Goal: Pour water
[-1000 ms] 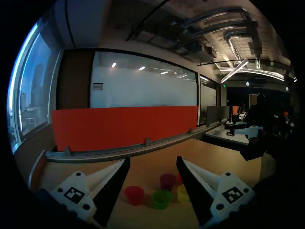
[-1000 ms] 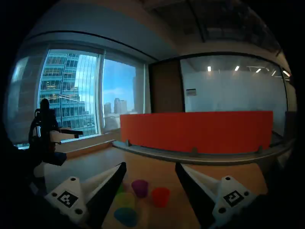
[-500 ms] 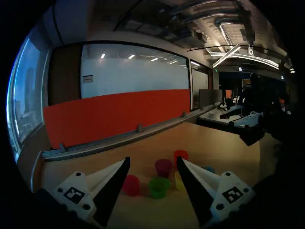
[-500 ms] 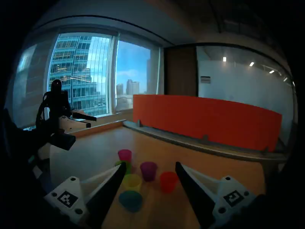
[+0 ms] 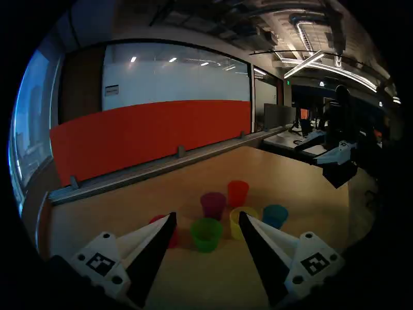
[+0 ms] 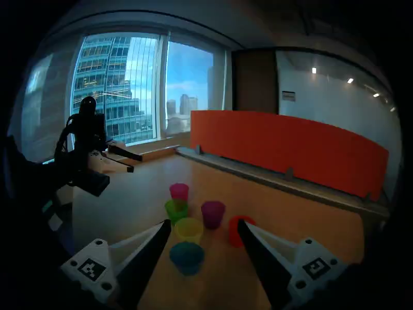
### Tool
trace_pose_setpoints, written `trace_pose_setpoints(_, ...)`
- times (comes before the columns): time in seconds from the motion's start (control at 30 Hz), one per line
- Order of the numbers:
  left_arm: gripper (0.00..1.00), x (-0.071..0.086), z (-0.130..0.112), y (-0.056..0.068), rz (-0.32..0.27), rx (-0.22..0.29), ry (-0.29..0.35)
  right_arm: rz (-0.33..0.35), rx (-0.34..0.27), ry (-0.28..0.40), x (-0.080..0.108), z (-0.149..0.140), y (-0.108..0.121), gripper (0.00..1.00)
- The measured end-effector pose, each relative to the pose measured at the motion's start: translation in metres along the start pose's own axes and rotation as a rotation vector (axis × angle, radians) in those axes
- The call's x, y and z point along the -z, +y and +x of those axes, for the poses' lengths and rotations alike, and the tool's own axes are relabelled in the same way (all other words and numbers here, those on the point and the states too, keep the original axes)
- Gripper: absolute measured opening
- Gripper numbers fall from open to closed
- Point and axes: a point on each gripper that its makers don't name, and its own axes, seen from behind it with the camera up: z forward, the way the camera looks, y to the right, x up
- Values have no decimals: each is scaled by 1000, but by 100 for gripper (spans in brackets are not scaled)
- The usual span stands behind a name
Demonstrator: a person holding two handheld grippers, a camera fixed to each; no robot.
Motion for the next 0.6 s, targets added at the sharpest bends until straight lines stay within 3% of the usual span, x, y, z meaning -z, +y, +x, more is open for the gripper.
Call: trace_pose_setpoints(0.6, 89, -6, -46, -1, -4, 21, -77, 20, 20, -106, -9, -48, -10, 100)
